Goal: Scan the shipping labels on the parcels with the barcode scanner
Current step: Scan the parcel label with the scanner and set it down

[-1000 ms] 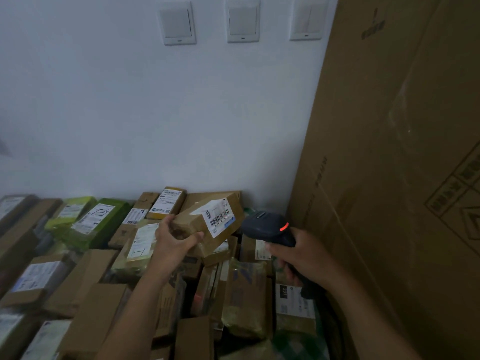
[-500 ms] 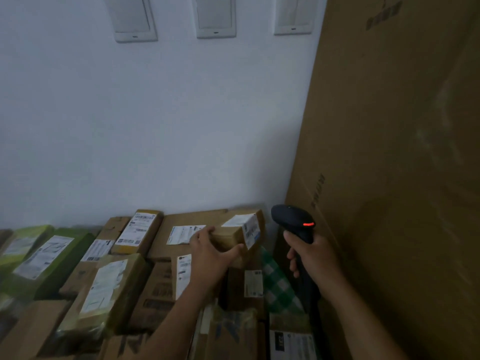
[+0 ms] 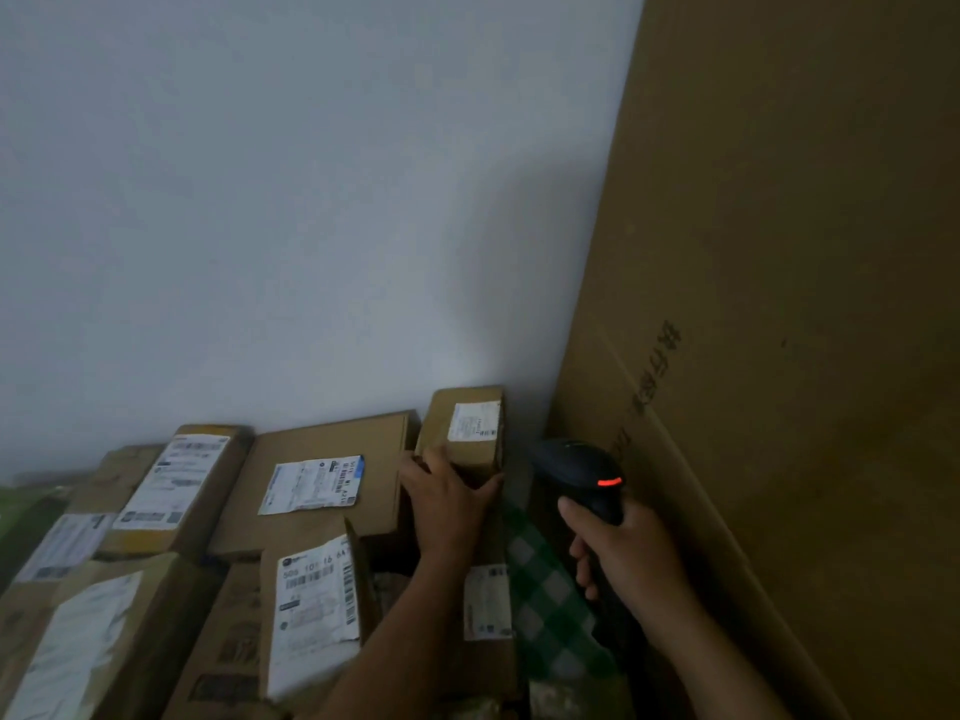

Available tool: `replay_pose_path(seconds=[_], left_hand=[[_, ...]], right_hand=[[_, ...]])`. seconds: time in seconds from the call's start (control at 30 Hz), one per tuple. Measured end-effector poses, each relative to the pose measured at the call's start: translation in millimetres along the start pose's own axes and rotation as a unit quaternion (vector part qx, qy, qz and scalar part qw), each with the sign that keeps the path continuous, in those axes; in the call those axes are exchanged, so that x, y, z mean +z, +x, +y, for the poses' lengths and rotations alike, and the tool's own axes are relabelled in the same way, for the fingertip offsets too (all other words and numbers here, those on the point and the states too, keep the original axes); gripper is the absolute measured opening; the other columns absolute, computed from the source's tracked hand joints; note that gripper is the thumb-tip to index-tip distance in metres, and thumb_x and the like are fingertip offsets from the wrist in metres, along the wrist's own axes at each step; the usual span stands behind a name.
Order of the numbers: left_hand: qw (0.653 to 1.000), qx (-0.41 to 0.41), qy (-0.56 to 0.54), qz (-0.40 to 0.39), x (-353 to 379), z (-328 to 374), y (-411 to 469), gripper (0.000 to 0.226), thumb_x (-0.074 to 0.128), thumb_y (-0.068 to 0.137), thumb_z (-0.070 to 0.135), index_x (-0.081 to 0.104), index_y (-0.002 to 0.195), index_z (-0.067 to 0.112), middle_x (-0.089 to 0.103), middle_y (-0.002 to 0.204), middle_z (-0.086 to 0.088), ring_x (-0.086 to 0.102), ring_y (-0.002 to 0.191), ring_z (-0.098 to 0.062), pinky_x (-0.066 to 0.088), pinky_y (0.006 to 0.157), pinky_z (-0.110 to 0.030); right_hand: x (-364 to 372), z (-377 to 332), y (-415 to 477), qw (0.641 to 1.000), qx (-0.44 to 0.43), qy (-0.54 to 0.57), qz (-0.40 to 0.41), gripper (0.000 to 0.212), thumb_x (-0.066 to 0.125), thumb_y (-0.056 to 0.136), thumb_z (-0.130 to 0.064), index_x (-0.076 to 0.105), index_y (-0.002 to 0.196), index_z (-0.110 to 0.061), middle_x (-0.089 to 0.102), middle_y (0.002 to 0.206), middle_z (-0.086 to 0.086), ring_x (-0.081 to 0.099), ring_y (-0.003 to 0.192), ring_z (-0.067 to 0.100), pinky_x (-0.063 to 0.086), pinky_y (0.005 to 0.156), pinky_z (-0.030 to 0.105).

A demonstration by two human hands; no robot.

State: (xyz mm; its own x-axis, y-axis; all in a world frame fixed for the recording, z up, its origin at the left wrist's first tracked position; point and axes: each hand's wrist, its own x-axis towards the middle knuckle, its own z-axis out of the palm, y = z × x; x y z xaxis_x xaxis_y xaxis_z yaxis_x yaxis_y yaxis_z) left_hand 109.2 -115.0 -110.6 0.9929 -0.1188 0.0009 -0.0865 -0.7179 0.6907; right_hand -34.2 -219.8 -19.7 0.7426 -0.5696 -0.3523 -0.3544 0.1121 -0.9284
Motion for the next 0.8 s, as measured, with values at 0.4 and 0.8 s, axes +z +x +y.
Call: replay_pose_path(seconds=[0.4,0.8], left_hand=[[0.986,0.018,0.122,-0.114,1.8,-18.5,2.5,0.041,0.056,0.096,0.036,0.051,0.133,0.018,0.034,0.148,-0.008,0.036,0.133,-0.025,0.040,0.105,-0.040],[0.961,-0.181,0.211,-0.007,-131.9,-45.0,-74.0,0.090,0.067,0.081,0.058,0.026,0.151,0.020,0.023,0.154,-0.024,0.022,0.142,-0.042,0.020,0.116,-0.055]], right_hand=[[0.6,10.5,2.7,1.000,0.008,-0.008,-0.006,0.024,0.068,0.089,-0.023,0.056,0.076,-0.007,0.053,0.058,0.007,0.049,0.038,0.013,0.039,0.039,0.023],[34.3,-7.9,-36.1,0.996,-0.038,-0.035,-0.077,0.023,0.066,0.091,-0.022,0.057,0.077,-0.006,0.054,0.051,0.003,0.050,0.038,0.012,0.040,0.039,0.023]])
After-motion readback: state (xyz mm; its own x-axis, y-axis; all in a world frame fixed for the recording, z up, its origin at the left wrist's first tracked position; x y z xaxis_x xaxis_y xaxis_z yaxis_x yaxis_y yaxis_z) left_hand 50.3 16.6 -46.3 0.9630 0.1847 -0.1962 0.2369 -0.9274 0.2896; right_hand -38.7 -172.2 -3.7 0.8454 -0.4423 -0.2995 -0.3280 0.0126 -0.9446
